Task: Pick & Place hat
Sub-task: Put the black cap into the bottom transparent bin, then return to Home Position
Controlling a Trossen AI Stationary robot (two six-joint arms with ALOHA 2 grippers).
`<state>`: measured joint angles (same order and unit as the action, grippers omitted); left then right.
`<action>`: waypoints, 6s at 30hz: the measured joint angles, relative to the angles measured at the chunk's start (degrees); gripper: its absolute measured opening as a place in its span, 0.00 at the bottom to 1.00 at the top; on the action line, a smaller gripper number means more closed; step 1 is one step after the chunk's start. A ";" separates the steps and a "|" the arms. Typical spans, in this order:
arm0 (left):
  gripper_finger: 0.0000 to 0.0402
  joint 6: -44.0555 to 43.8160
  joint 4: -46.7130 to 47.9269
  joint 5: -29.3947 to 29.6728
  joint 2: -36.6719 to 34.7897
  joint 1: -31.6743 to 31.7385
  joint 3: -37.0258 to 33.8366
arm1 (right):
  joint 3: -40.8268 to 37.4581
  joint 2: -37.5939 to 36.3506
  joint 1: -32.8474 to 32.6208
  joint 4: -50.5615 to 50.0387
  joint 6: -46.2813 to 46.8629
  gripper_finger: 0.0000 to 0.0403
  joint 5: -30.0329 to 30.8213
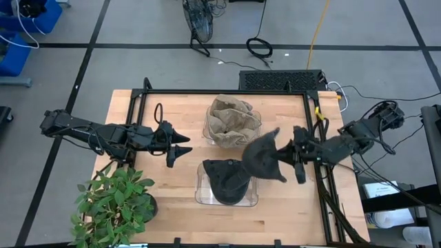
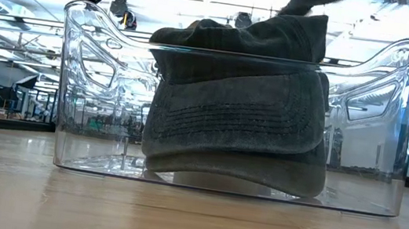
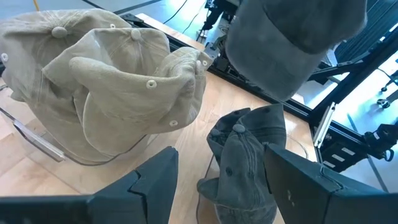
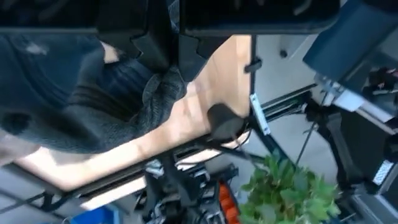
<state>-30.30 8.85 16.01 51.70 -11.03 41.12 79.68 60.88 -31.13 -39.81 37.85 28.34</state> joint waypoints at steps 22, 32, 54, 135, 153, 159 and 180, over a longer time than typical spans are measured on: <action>0.58 -0.20 0.01 0.52 0.00 0.09 0.00 | 21.38 20.27 11.02 2.54 -12.27 0.00 -23.75; 0.58 -0.37 -0.01 0.59 0.00 0.09 0.00 | 21.62 29.08 13.46 -8.81 -16.71 0.00 -33.01; 0.58 -1.49 0.47 0.59 0.04 0.07 0.00 | 21.62 36.81 17.27 -18.58 -30.30 0.00 -31.32; 0.01 18.39 27.52 4.65 -32.36 -4.89 -5.65 | -2.92 18.93 15.95 -20.51 -5.50 0.04 -11.87; 0.01 36.44 13.83 -0.35 -51.40 -5.01 -22.44 | -31.64 -3.32 14.70 26.25 -4.34 0.00 -2.03; 0.01 33.86 2.88 -4.84 -51.37 -2.12 -30.60 | -33.40 -6.05 16.16 34.98 -12.51 0.00 2.05; 0.02 27.16 -9.91 -18.81 -51.35 17.80 -40.41 | -33.61 -6.27 17.74 37.86 -19.19 0.00 1.41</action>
<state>-3.14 -1.06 -2.80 0.36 6.77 0.71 46.06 54.61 -13.39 -1.95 18.66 29.76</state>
